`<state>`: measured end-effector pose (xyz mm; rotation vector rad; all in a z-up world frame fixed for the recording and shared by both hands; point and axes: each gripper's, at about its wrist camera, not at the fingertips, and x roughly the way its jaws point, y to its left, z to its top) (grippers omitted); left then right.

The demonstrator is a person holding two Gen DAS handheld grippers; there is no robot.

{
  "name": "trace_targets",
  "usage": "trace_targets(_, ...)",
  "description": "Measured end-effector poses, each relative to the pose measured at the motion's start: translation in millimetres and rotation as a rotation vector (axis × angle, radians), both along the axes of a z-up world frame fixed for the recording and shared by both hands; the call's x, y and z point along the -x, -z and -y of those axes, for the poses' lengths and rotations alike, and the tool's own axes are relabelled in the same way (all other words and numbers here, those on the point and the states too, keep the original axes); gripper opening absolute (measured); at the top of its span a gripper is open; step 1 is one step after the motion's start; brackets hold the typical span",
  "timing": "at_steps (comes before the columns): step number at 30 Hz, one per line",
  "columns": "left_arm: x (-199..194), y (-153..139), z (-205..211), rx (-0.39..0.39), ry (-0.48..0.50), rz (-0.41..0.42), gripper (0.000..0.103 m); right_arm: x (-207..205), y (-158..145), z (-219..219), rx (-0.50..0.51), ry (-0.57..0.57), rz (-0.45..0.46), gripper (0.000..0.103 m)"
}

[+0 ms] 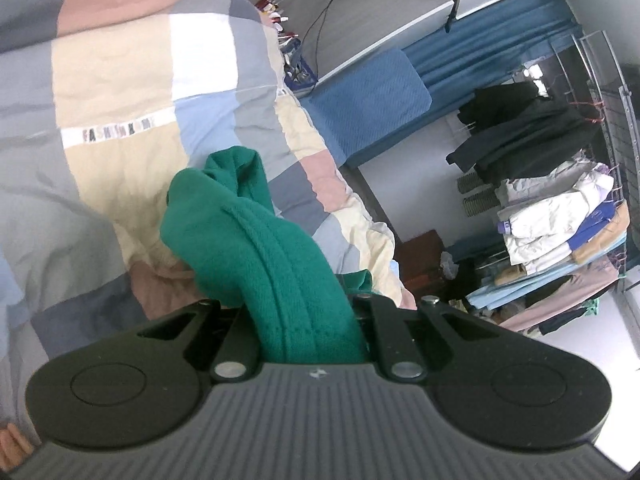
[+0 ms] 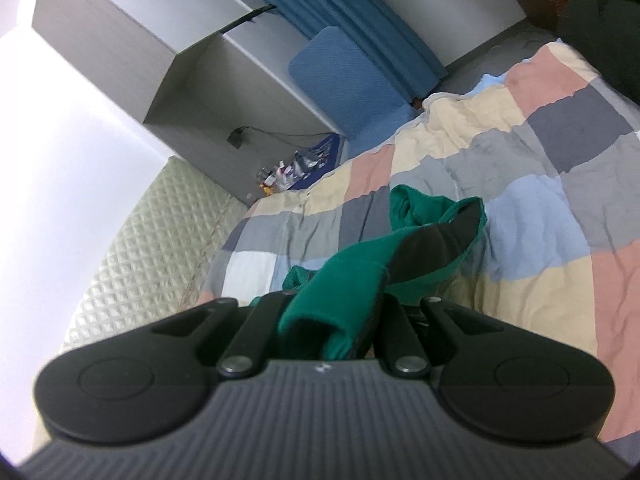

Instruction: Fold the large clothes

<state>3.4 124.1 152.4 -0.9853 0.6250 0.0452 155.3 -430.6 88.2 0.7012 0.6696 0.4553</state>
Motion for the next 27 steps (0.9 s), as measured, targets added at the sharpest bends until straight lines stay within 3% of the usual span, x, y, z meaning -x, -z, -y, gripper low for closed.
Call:
trace_targets(4,-36,-8,1,-0.023,0.007,-0.038,0.013,-20,2,-2,-0.006,0.036,-0.04,0.011)
trace_targets(6,-60,-3,0,0.0,-0.014,-0.063,0.013,-38,4,-6,0.014,0.049,-0.069,0.011)
trace_targets(8,-90,6,1,-0.028,-0.012,-0.089,0.014,-60,7,-10,0.028,0.062,-0.099,0.012)
trace_targets(13,-156,46,-14,-0.038,0.005,-0.138,0.014,-126,27,-20,0.049,0.097,-0.185,0.014)
trace_targets(21,-265,117,-47,-0.076,0.05,-0.147,0.017,-228,75,-52,0.063,0.088,-0.224,0.016)
trace_targets(27,-341,182,-60,-0.103,0.098,-0.167,0.018,-293,143,-65,0.095,0.088,-0.255,0.017)
